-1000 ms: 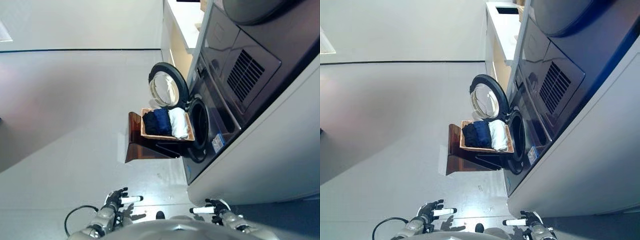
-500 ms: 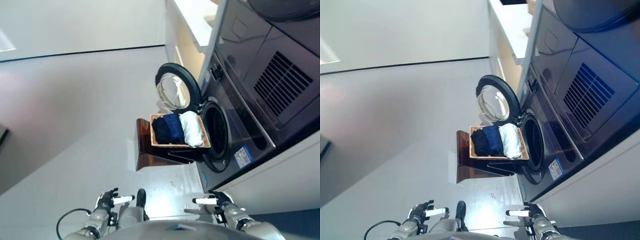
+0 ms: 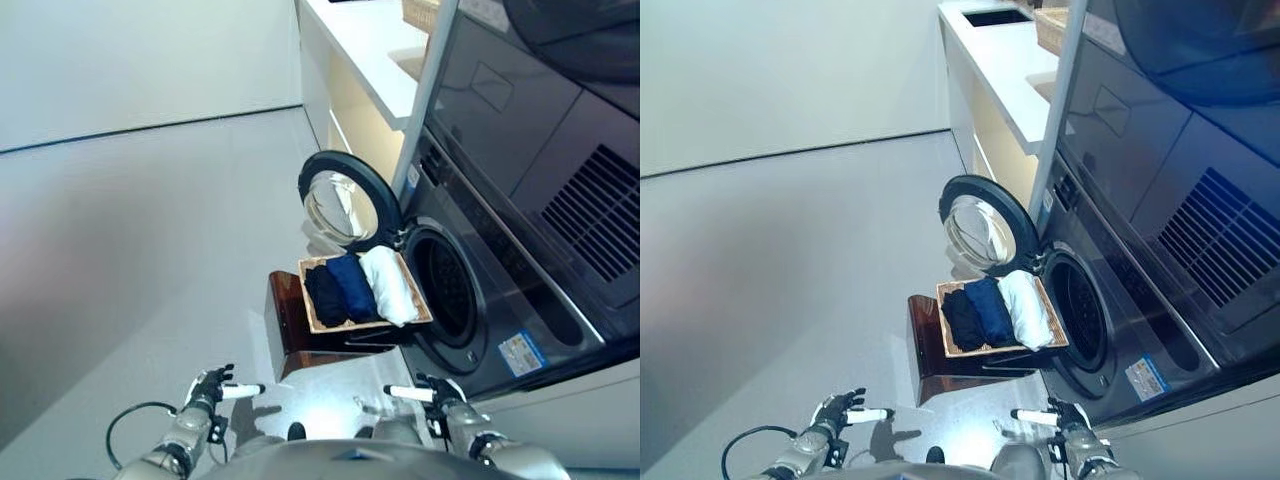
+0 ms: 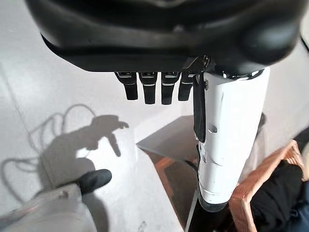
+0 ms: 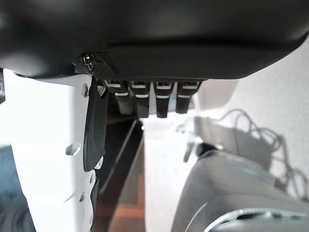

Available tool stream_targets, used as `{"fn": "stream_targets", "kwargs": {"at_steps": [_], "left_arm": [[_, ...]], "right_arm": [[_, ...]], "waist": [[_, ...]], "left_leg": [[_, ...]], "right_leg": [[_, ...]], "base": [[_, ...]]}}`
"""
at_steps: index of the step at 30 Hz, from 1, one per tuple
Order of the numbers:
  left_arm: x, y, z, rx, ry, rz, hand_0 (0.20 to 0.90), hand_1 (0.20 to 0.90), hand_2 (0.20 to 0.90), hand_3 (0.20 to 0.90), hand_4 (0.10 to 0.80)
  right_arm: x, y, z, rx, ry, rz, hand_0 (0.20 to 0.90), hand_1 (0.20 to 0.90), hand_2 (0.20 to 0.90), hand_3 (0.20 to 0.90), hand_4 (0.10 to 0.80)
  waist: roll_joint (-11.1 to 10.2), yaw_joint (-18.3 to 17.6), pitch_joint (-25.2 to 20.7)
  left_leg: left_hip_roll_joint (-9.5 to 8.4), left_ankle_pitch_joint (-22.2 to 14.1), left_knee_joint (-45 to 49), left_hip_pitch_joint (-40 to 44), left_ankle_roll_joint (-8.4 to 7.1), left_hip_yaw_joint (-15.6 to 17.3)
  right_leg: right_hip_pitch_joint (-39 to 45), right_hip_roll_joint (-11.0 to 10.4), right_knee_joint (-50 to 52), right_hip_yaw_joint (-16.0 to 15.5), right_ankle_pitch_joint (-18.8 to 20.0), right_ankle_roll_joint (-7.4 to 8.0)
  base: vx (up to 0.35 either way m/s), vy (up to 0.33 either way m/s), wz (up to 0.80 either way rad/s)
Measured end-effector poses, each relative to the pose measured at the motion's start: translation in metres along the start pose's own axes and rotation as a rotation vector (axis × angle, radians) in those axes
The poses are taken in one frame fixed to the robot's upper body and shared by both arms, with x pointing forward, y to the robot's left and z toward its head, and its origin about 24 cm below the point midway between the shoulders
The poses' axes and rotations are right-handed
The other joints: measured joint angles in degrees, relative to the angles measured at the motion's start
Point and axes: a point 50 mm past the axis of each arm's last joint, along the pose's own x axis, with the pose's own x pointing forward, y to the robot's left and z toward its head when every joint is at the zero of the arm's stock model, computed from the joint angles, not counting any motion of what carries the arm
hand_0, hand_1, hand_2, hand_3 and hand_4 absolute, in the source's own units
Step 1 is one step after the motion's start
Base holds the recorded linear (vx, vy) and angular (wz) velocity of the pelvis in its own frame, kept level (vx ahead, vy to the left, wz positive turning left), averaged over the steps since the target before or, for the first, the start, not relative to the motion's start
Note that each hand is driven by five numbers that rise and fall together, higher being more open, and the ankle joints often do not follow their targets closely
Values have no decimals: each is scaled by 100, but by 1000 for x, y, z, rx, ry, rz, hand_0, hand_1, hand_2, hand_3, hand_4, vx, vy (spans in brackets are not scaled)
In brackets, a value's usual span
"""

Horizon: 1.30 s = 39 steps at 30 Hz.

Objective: Pick up the clothes and place them into the washing machine

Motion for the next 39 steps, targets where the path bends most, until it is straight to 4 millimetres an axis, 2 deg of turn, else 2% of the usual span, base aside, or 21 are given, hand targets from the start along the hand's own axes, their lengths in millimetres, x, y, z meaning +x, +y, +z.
{"fn": "stream_targets", "kwargs": {"at_steps": [1, 2, 3, 5, 8, 10, 13, 14, 16, 17, 18, 21, 22, 23, 25, 27, 29, 32, 34, 36, 39], "left_arm": [[-1, -1, -5, 1, 11, -4, 900, 900, 900, 900, 800], [-3, -5, -10, 0, 23, -15, 900, 900, 900, 900, 800], [-3, -9, -11, -5, 27, -24, 900, 900, 900, 900, 800], [-3, -14, -11, -21, 26, -34, 900, 900, 900, 900, 800], [0, -7, 1, -6, -7, -19, 900, 900, 900, 900, 800], [1, -9, 8, -29, -24, -19, 900, 900, 900, 900, 800], [1, -11, 12, -38, -41, -21, 900, 900, 900, 900, 800], [1, -12, 12, -36, -41, -28, 900, 900, 900, 900, 800], [1, -13, 11, -37, -39, -28, 900, 900, 900, 900, 800], [0, -14, 6, -34, -24, -31, 900, 900, 900, 900, 800], [-2, -13, 0, -25, -9, -29, 900, 900, 900, 900, 800], [-5, -8, -15, -19, 24, -16, 900, 900, 900, 900, 800], [-5, -5, -16, -16, 27, -9, 900, 900, 900, 900, 800], [-5, -2, -16, -14, 26, -3, 900, 900, 900, 900, 800], [-5, -5, -15, -12, 23, -9, 900, 900, 900, 900, 800], [-5, -6, -14, -16, 14, -12, 900, 900, 900, 900, 800], [-5, -3, -12, -23, -6, -5, 900, 900, 900, 900, 800], [-5, -4, 8, -21, -104, -12, 900, 900, 900, 900, 800], [-5, -6, 34, -71, -218, -14, 900, 900, 900, 900, 800], [-9, -9, 80, -117, -386, -31, 900, 900, 900, 900, 800], [-18, -9, 117, -167, -538, -48, 900, 900, 900, 900, 800]], "right_arm": [[-1, -1, -6, -1, 24, -4, 900, 900, 900, 900, 800], [-2, -3, -14, -3, 53, -12, 900, 900, 900, 900, 800], [-2, -6, -17, -5, 63, -19, 900, 900, 900, 900, 800], [-2, -8, -17, -5, 61, -7, 900, 900, 900, 900, 800], [-1, 5, -8, 4, 29, 23, 900, 900, 900, 900, 800], [0, 4, 1, 1, 5, 16, 900, 900, 900, 900, 800], [1, 5, 13, 5, -42, 13, 900, 900, 900, 900, 800], [1, 4, 17, 8, -55, 11, 900, 900, 900, 900, 800], [1, 2, 16, 10, -50, 4, 900, 900, 900, 900, 800], [1, -3, 16, 10, -51, -11, 900, 900, 900, 900, 800], [2, -6, 17, 8, -53, -21, 900, 900, 900, 900, 800], [2, -8, 17, 8, -52, -41, 900, 900, 900, 900, 800], [1, -8, 16, 7, -50, -40, 900, 900, 900, 900, 800], [2, -8, 17, 6, -53, -40, 900, 900, 900, 900, 800], [2, -13, 28, -4, -82, -50, 900, 900, 900, 900, 800], [3, -15, 38, -28, -109, -54, 900, 900, 900, 900, 800], [3, -14, 62, -58, -159, -54, 900, 900, 900, 900, 800], [2, -17, 86, -89, -214, -85, 900, 900, 900, 900, 800], [-3, -26, 120, -94, -293, -140, 900, 900, 900, 900, 800], [-15, -51, 170, -102, -410, -238, 900, 900, 900, 900, 800], [-32, -68, 213, -88, -508, -320, 900, 900, 900, 900, 800]], "waist": [[-88, -11, -24], [-139, 0, -45], [-140, 18, -70], [-91, 98, -104], [-298, 270, -36], [-296, 356, -14], [-301, 372, -18], [-294, 358, -24], [-249, 377, -42], [-109, 392, -119], [-95, 392, -142], [-85, 487, -272], [-112, 491, -293], [-124, 512, -301], [10, 510, -250], [143, 551, -183], [249, 699, -167], [304, 693, -33], [354, 775, 144], [440, 797, 522], [497, 830, 840]], "left_leg": [[13, -42, 22, 88, -89, -122], [122, -113, 75, 191, -247, -232], [201, -128, 107, 199, -288, -248], [413, -320, 701, 21, -529, -336], [285, -352, 2048, -574, -742, -528], [247, -304, 2678, -1014, -937, -565], [389, -269, 1612, -1020, -937, -395], [443, -88, 696, -932, -924, -380], [464, 22, 288, -823, -901, -482], [536, 18, 258, -698, -896, -420], [508, 166, 213, -591, -693, -419], [398, 287, 144, -531, -391, -134], [316, 306, 129, -516, -314, -100], [218, 321, 72, -486, -265, -65], [148, 376, 28, -434, -175, 43], [91, 367, 41, -447, -130, 211], [116, 328, 70, -657, -114, 481], [105, 346, 233, -1037, -188, 352], [132, 345, 430, -1563, -218, 331], [106, 381, 792, -2304, -212, 219], [106, 461, 865, -2631, -213, 215]], "right_leg": [[71, 90, 5, 223, 285, -40], [222, 248, -35, 298, 491, -440], [297, 307, -104, 244, 467, -477], [625, 537, -424, 95, 503, -628], [848, 522, -598, 26, 464, -837], [1004, 499, -808, 0, 531, -961], [982, 555, -911, -25, 521, -968], [998, 634, -1005, 0, 524, -969], [1001, 725, -1057, 86, 534, -957], [1016, 829, -1091, 156, 552, -929], [1039, 822, -1091, 199, 559, -906], [1189, 676, -1346, 309, 592, -759], [1217, 537, -1225, 304, 585, -752], [1198, 414, -1165, 288, 530, -501], [1064, 305, -965, 323, 503, -323], [882, 249, -845, 301, 508, -274], [546, 134, -771, -87, 535, -337], [342, 104, -847, -275, 684, -329], [-178, 102, -651, -308, 657, -360], [-919, 52, -240, -307, 656, -414], [-1346, 37, 21, -258, 634, -461]], "base": [[255, -185, 62], [249, -203, 50], [231, -226, 35], [92, -196, 29], [10, -120, 22], [203, -14, 8], [249, 76, 7], [198, 81, 3], [181, 87, -15], [192, 114, -49], [227, 158, -66], [128, 123, -59], [74, 122, -43], [36, 114, -27], [-63, 66, -23], [-186, 39, -38], [-161, -22, -57], [-257, -13, 7], [-331, 4, 3], [-105, -14, 14], [-22, -5, 1]]}}
